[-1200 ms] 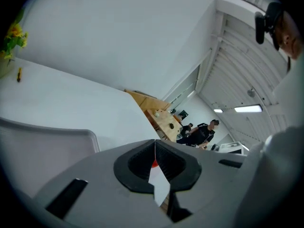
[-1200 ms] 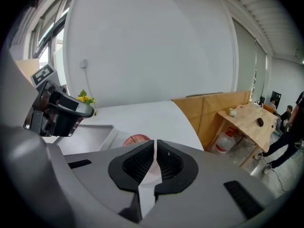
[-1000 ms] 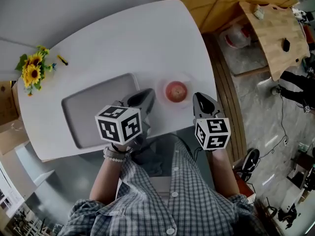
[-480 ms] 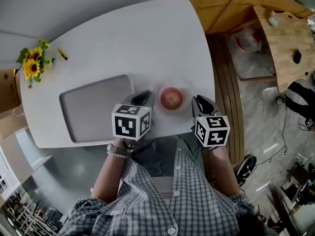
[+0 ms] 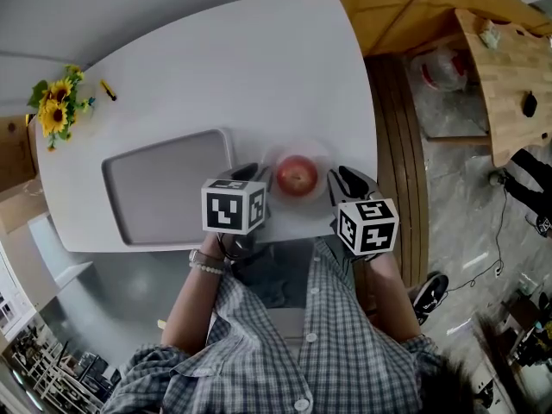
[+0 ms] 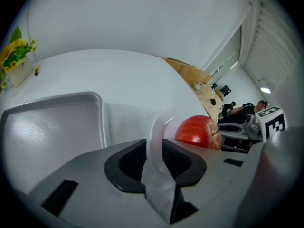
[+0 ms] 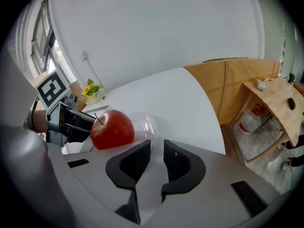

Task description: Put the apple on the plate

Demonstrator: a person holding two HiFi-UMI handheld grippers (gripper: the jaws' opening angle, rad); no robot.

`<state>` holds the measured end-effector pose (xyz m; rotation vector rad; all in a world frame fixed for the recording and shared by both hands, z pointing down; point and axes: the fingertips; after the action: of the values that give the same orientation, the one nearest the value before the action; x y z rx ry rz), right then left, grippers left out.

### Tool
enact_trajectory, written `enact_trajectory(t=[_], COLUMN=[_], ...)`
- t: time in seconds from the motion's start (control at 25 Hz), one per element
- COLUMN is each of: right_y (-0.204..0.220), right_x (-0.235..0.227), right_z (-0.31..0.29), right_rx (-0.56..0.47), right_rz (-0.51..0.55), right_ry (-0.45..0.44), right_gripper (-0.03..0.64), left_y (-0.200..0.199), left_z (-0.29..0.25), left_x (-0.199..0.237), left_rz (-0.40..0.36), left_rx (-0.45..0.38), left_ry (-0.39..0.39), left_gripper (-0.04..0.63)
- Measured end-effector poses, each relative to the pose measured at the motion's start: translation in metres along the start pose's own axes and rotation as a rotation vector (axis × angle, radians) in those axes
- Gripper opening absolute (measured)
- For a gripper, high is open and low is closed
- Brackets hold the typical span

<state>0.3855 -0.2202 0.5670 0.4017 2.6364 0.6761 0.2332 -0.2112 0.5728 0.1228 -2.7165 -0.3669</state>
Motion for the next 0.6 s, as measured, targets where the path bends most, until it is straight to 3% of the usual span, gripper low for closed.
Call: enact_trajectory(t=[0.48,0.6], right_y=[0.003,0.007], right_x=[0.010,0.011], right_z=[-0.004,-0.006], right_rx=[0.042,0.060], right_rz=[-0.066,-0.054], right_ry=[-0.091,-0.091], right_gripper=[0.069,0.069], left_y=[0.003,0.005], left_z=[-0.011,-0.014], left_x=[0.002,0.000], left_rz=[-0.009,0.018], left_rx=[0.090,0.104], left_ry=[-0.091,-0.076], left_gripper=[0.100,0.098])
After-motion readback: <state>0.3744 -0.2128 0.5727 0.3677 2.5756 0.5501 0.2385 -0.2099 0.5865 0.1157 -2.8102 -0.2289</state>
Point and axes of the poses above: the fingertips, and each gripper's own axes: z backward along the fingers, x to its left, y out of its underside, and after that the axes turned 3 degrees about x, right-handed
